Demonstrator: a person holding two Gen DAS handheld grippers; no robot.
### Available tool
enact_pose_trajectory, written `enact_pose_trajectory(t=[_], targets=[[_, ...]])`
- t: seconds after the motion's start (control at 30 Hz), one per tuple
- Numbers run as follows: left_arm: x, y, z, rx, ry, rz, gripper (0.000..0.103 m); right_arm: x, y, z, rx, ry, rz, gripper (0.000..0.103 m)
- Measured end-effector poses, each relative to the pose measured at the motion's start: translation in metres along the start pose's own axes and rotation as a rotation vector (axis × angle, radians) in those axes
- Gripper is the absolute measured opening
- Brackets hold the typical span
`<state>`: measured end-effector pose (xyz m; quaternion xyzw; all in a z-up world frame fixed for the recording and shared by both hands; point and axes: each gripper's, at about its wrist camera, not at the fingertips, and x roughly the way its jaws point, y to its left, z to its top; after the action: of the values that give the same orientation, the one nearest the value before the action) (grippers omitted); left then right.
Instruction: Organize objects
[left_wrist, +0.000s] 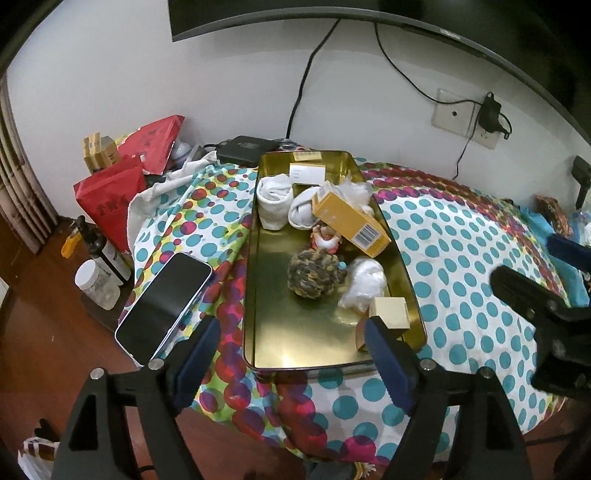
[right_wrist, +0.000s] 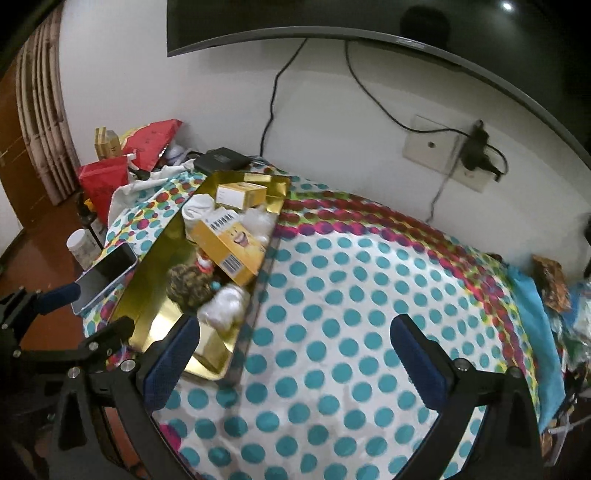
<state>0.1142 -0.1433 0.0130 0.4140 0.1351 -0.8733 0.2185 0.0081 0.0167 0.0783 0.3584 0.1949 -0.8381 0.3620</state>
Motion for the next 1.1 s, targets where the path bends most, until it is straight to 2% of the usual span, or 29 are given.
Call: enact_pose_trajectory(t=[0.37, 0.63, 1.1], targets=[[-0.009, -0.011, 0.002, -0.001, 0.02, -0.02, 0.082, -0.032, 0.002, -0.036, -0.003, 0.056, 0.001, 0.103], [-0.014, -0.014, 0.002, -0.006, 0.033, -0.002, 0.082, -0.028, 0.012, -0.047, -0.003, 0.107, 0.016, 0.103], [-0.008, -0.019, 0.002, -0.016, 0.064, -0.046, 0.082, -0.024, 0.01, -0.051, 0.006, 0.122, 0.031, 0.103]])
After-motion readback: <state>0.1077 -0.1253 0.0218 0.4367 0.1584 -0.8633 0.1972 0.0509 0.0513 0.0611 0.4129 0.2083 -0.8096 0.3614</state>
